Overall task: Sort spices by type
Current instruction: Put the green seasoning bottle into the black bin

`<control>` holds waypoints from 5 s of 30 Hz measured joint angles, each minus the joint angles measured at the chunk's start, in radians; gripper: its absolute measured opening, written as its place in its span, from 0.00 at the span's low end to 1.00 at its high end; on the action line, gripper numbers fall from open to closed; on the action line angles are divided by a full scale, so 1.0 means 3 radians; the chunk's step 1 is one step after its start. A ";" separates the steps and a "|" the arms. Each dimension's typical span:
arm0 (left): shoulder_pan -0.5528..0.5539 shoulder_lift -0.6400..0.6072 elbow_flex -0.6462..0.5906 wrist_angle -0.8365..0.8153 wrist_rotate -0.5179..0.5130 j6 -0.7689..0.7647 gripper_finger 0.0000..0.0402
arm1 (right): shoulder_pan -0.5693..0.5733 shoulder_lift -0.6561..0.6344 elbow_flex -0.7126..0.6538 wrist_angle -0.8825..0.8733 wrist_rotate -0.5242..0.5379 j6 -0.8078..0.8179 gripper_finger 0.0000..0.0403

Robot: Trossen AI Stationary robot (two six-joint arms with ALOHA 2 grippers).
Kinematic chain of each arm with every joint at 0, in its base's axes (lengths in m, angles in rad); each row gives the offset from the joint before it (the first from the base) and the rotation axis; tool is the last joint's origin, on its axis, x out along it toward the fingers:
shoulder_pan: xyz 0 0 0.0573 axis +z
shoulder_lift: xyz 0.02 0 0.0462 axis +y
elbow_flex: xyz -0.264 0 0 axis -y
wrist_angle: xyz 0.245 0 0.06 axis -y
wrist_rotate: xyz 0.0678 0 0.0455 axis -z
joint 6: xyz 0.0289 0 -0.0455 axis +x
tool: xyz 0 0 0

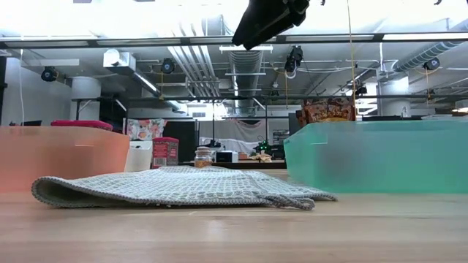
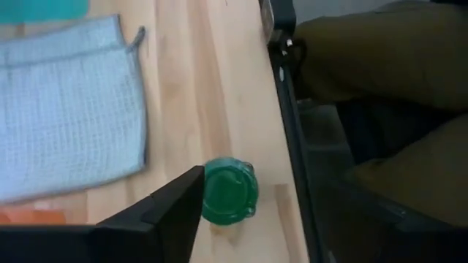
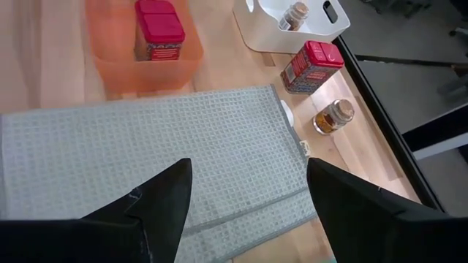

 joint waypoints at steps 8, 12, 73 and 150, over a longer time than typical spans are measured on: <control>-0.0006 0.0096 0.0004 -0.0098 -0.0058 -0.0381 0.75 | 0.0024 0.0000 0.0000 0.0000 0.0000 0.0168 0.66; -0.0006 0.0169 0.0003 -0.0134 0.0012 -0.0353 0.78 | 0.0043 0.0001 0.0000 -0.0001 0.0000 0.0193 0.64; 0.0179 -0.0048 -0.1116 0.1302 0.0187 -0.0361 0.46 | 0.0083 0.0004 -0.0001 -0.0001 0.0000 0.0139 0.63; 0.1563 -0.1306 -0.1019 0.1691 -0.0634 0.2963 0.68 | 0.0082 0.0113 0.0181 0.0769 -0.0403 -0.1031 0.47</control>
